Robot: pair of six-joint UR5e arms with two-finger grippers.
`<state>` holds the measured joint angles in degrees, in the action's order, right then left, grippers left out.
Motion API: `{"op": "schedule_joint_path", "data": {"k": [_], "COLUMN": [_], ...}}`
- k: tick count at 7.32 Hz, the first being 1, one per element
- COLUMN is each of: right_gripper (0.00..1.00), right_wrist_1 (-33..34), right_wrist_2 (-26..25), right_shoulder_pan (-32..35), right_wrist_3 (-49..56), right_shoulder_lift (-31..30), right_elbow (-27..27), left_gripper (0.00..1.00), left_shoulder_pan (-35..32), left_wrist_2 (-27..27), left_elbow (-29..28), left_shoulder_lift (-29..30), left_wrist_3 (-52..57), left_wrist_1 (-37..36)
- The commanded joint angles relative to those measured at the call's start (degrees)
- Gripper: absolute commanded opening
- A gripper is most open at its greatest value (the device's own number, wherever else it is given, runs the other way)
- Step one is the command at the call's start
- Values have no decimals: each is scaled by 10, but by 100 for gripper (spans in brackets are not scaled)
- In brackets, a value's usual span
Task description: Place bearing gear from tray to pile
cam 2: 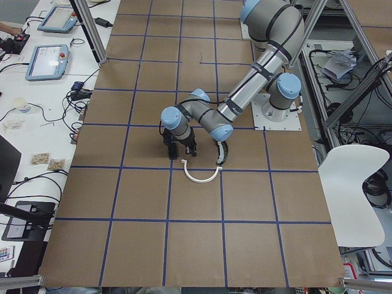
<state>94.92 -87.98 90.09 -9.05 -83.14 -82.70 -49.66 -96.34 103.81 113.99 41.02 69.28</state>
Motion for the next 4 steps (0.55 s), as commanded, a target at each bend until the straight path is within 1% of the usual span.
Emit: {"op": "schedule_joint_path", "data": {"k": [1,2,3,4], "right_gripper": [100,100,100,100], "right_wrist_1": [0,0,0,0], "right_wrist_2": [0,0,0,1], "right_shoulder_pan": [0,0,0,0], "right_wrist_3": [0,0,0,0], "right_shoulder_lift": [0,0,0,0], "right_elbow": [0,0,0,0], "left_gripper": [62,81,89,100], "left_shoulder_pan": [0,0,0,-1], "left_wrist_2": [-1,-1,0,0], "left_elbow": [-2,-6,-7,-11], "left_shoulder_lift": [5,5,5,4], "left_wrist_3": [0,1,-1,-4], "left_wrist_1": [-4,-4,-5,-6]}}
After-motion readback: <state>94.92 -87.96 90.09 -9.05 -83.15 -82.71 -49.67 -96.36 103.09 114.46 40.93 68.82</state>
